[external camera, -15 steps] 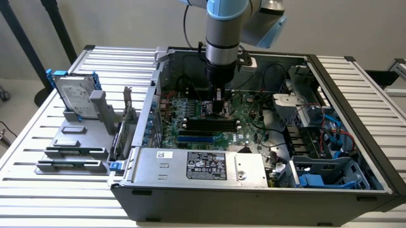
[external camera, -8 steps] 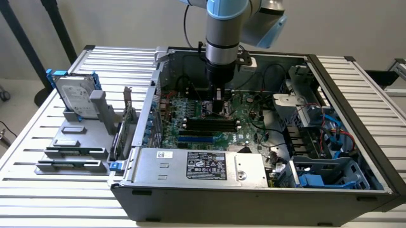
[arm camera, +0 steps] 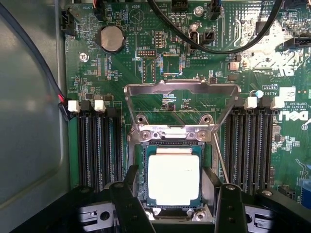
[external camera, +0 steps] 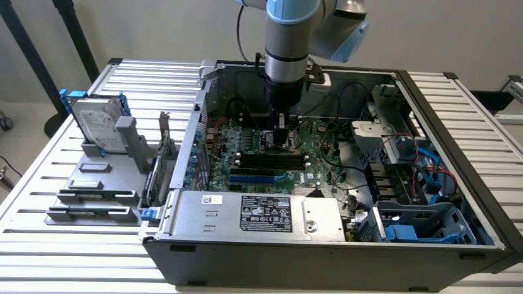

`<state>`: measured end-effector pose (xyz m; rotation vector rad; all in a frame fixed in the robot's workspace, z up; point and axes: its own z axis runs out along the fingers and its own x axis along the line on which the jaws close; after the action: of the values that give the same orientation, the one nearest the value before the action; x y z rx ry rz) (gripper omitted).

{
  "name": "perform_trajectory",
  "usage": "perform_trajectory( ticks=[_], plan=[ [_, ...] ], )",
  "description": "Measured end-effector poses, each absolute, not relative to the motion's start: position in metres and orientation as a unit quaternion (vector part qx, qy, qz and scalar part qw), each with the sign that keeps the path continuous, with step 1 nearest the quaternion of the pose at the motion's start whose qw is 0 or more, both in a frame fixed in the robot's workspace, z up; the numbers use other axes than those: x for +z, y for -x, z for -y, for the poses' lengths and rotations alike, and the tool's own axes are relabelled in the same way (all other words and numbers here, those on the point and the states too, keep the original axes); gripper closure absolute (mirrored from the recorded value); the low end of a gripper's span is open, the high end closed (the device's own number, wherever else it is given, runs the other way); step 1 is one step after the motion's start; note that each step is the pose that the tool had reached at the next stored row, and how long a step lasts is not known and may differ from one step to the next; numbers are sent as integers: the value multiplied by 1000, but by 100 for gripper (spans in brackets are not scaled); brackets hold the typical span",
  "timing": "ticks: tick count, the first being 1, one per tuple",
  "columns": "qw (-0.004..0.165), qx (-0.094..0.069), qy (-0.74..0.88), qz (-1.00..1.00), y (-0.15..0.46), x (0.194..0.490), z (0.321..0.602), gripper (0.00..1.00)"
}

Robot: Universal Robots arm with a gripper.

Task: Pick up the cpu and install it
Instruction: 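Place the cpu into insertion slot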

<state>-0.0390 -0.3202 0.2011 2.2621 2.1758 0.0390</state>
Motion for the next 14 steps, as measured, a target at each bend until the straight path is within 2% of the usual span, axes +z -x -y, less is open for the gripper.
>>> perform_trajectory(
  ticks=[12,14],
  plan=[
    [0,11,-721,-693,41,211,320,40],
    [-1,10,-721,-693,42,213,321,53]
  ],
)
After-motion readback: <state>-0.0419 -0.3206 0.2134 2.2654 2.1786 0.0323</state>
